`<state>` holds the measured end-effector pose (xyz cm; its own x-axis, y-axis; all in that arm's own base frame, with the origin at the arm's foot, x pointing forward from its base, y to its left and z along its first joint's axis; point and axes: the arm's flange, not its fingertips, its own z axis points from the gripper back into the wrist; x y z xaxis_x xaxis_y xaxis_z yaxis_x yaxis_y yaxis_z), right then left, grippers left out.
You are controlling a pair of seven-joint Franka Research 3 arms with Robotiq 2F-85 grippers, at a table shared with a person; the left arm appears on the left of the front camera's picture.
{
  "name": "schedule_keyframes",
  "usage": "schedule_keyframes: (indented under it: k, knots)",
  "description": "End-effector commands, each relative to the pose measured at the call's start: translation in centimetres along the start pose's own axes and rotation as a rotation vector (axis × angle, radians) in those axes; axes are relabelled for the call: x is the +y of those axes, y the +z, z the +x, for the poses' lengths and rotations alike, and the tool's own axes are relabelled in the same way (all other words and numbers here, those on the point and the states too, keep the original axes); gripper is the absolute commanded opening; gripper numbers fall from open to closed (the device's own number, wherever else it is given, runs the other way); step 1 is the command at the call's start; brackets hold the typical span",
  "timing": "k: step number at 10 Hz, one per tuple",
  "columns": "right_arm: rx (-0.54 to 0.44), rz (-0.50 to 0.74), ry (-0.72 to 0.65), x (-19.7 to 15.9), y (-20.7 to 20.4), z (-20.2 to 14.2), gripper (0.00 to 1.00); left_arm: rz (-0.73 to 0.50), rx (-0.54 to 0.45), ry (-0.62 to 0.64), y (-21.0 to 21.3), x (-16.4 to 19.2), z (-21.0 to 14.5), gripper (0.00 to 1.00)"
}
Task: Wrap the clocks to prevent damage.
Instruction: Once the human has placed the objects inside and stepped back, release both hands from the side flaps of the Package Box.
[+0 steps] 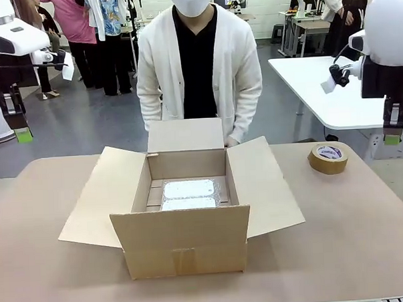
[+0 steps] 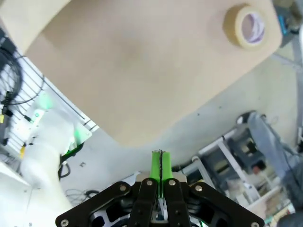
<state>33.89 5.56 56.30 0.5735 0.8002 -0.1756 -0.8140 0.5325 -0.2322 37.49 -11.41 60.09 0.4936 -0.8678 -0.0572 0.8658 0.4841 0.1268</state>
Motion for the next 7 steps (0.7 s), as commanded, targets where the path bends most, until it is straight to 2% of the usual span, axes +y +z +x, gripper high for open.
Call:
schedule_keyframes:
  k: [1, 3, 5, 6, 7]
  knots:
    - [-0.054, 0.088, 0.081, 0.2, -0.9, -0.9, 0.01, -0.038, -0.089, -0.014, -1.8, -1.8, -1.2, 0.00]
    - [-0.123, 0.144, 0.099, -0.2, -1.5, -0.9, 0.01, -0.061, -0.081, -0.030, -2.2, -1.3, -0.2, 0.00]
    - [-0.172, 0.163, 0.133, -0.4, -2.1, -0.9, 0.01, -0.062, -0.062, -0.022, -3.3, -2.3, 0.2, 0.00]
    - [-0.181, 0.172, 0.160, -0.5, -2.2, -0.4, 0.01, -0.071, -0.067, -0.019, -3.4, -2.2, 0.7, 0.00]
    - [-0.125, 0.143, 0.101, -0.5, -1.2, -1.0, 0.01, -0.083, -0.067, -0.040, -3.7, -1.5, 1.1, 0.00]
